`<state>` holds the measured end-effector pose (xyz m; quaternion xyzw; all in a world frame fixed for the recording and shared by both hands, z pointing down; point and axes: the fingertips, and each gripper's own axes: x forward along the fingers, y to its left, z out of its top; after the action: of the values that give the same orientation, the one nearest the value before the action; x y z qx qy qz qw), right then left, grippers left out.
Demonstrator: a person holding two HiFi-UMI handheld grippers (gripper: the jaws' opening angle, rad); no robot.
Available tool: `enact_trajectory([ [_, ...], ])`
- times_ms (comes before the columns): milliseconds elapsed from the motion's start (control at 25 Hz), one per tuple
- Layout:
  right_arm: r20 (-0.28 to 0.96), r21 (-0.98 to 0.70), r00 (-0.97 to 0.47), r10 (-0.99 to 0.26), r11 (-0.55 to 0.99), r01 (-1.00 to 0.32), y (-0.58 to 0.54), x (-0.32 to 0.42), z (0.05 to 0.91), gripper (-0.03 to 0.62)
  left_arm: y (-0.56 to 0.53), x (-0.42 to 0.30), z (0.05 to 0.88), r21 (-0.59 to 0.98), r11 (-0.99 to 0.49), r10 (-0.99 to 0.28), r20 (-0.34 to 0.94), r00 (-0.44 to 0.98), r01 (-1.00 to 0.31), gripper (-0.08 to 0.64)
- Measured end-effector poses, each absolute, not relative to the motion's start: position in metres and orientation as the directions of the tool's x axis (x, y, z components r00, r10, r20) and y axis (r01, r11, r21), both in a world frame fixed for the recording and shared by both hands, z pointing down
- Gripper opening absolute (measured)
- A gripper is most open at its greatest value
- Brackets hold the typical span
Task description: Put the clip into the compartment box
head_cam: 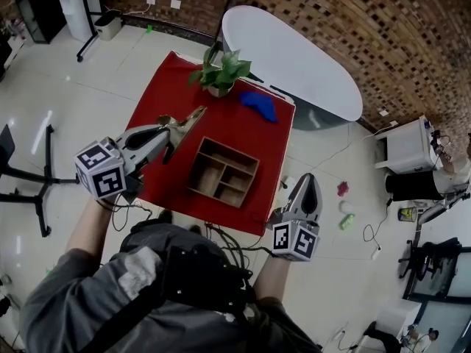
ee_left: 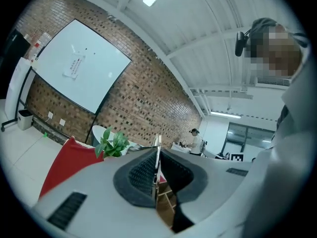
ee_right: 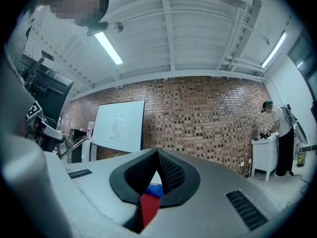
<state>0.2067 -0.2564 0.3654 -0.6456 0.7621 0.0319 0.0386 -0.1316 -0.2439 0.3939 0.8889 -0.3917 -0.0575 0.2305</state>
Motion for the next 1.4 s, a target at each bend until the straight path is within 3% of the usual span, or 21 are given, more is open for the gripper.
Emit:
enact_trajectory([
  [680, -0.107, -0.009, -0.204, -0.973, 0.206, -0.978, -0.241, 0.209, 0.363, 0.026, -0.211, -0.12, 0.37, 0.396, -0.598, -0.747, 0.039, 0.663, -0.697, 0.051],
  [920, -0.153, 0.124, -0.173, -0.973, 0.154, -0.98, -0.232, 0.202, 0.347, 0.026, -0.203, -0.116, 0.358, 0.394, -0.614, -0.739, 0.018, 0.673, -0.684, 0.051],
  [1400, -0.159, 0.081, -0.145, -0.977, 0.134, -0.988, -0.218, 0.219, 0.347, 0.026, -0.204, -0.083, 0.364, 0.389, -0.666, -0.688, 0.007, 0.725, -0.636, 0.051],
])
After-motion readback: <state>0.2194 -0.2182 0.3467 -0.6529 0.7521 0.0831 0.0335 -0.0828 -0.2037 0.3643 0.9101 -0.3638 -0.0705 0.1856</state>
